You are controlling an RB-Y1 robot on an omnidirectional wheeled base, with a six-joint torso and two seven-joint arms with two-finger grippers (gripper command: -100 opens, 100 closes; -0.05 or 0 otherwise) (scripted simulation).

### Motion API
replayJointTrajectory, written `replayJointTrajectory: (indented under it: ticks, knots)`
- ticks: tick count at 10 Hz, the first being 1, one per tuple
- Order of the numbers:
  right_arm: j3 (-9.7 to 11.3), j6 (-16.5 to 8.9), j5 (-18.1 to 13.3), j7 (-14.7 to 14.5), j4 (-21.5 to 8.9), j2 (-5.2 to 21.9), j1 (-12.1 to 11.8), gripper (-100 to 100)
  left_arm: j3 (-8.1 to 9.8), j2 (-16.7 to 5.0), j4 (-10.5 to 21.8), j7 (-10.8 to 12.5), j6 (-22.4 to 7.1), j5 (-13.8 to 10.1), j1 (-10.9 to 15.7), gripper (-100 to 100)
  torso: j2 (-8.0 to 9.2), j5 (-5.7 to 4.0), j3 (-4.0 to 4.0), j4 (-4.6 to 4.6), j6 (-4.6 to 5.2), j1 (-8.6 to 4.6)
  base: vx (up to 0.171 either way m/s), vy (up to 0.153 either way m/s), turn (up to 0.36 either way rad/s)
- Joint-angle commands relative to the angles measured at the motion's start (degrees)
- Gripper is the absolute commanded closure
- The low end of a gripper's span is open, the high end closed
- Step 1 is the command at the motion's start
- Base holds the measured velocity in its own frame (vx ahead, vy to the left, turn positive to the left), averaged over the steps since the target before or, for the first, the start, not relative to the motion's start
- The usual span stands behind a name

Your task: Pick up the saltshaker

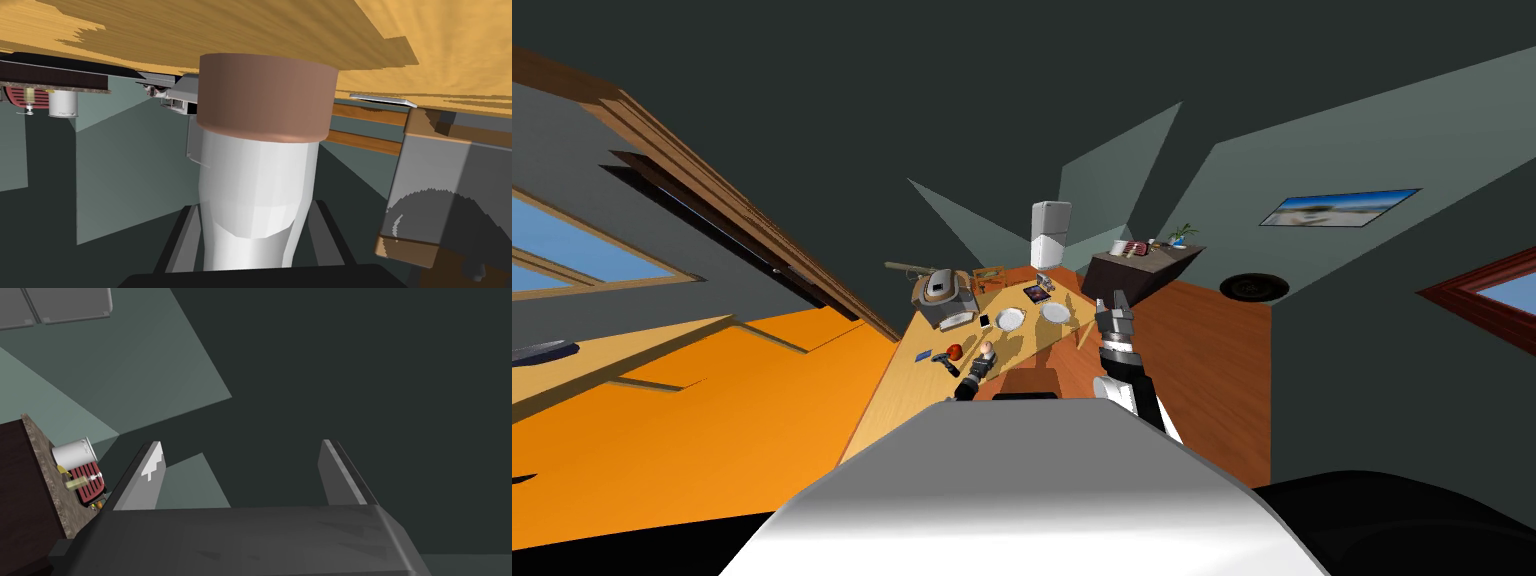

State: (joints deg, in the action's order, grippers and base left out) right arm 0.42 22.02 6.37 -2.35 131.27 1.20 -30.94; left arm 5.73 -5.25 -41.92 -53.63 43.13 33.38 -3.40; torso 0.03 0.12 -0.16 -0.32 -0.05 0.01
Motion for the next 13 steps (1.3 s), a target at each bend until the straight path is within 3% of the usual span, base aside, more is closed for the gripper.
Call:
replayJointTrajectory:
  ticks: [1,2,3,5,6,8,10,11,12,13]
  knots:
    - [0.0,0.0,0.0,0.0,0.0,0.0,0.0,0,0.59,0.0,1.9,-0.4,0.5,-0.1,1.0,100,0.00,0.00,0.00,0.00,0.00,0.00,-0.023,-0.026,0.008]
    - [0.0,0.0,0.0,0.0,0.0,0.0,0.0,0,1.89,-1.2,3.7,0.3,1.6,0.0,1.9,100,-0.14,0.02,-0.08,-0.03,-0.01,0.12,-0.026,-0.040,-0.085]
    - [0.0,0.0,0.0,0.0,0.0,0.0,0.0,0,1.89,-1.2,3.7,0.3,1.6,0.0,1.9,100,-0.17,0.01,-0.11,-0.06,-0.02,0.14,-0.027,-0.035,-0.044]
    - [0.0,0.0,0.0,0.0,0.0,0.0,0.0,0,4.50,-3.5,7.1,1.7,3.7,0.3,3.9,100,-0.19,0.02,-0.12,-0.06,-0.01,0.14,-0.044,-0.058,-0.123]
    - [0.0,0.0,0.0,0.0,0.0,0.0,0.0,0,4.50,-3.5,7.3,1.7,3.7,0.3,3.9,100,-0.14,0.01,-0.09,-0.05,0.00,0.10,-0.045,-0.057,-0.031]
    - [0.0,0.0,0.0,0.0,0.0,0.0,0.0,0,7.10,-5.9,10.9,3.1,5.9,0.6,5.8,100,-0.16,0.05,-0.12,-0.08,-0.02,0.11,-0.052,-0.075,-0.105]
    - [0.0,0.0,0.0,0.0,0.0,0.0,0.0,0,7.10,-5.9,10.9,3.1,5.9,0.6,5.8,100,-0.16,0.05,-0.11,-0.07,-0.02,0.08,-0.027,-0.046,-0.010]
    - [0.0,0.0,0.0,0.0,0.0,0.0,0.0,0,8.41,-7.0,12.7,3.9,7.0,0.7,6.8,100,-0.24,0.08,-0.17,-0.11,-0.05,0.21,-0.023,-0.038,-0.090]
    - [0.0,0.0,0.0,0.0,0.0,0.0,0.0,0,7.82,-6.7,12.2,3.6,6.5,0.6,6.6,100,-0.25,0.07,-0.16,-0.09,-0.01,0.21,-0.012,-0.018,-0.017]
    - [0.0,0.0,0.0,0.0,0.0,0.0,0.0,0,7.95,-6.8,12.4,3.7,6.7,0.6,6.7,0,-0.27,0.08,-0.17,-0.10,-0.02,0.25,0.000,0.000,0.000]
